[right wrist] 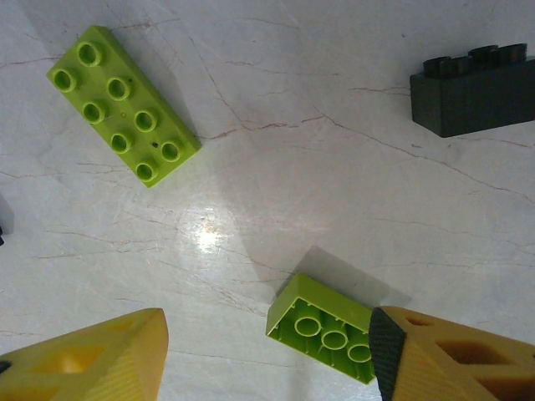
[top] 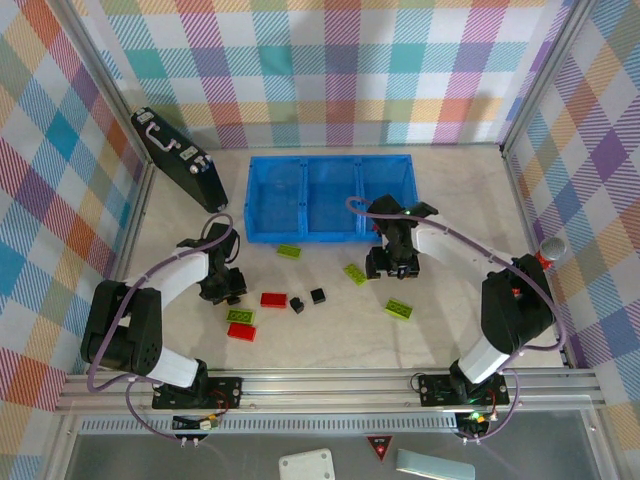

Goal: Sort the legos into containers by color
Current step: Pick up the lego from the bottom-left of the table.

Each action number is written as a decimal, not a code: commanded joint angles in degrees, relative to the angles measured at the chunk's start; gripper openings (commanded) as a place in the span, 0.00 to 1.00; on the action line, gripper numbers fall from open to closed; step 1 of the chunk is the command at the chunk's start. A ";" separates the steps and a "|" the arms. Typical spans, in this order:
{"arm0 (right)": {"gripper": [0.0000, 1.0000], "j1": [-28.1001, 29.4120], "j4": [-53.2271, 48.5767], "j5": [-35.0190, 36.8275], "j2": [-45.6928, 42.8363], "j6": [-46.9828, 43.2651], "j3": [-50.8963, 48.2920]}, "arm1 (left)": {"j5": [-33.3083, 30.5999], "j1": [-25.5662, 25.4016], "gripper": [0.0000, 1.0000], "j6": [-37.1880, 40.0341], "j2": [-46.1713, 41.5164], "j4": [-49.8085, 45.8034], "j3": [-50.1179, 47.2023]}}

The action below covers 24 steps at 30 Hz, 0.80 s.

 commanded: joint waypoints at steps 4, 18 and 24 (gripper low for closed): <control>0.66 0.14 -1.39 0.93 -2.75 0.41 -0.37 | -0.17 -0.26 0.32 1.50 -2.45 -3.15 2.27; 0.66 0.14 -2.67 1.99 -5.26 1.30 -1.89 | -2.40 -1.30 0.30 4.99 -3.68 -10.77 15.50; 0.66 0.14 -3.15 2.37 -7.01 2.20 -3.48 | -2.64 -3.07 0.30 5.66 1.92 -11.36 24.23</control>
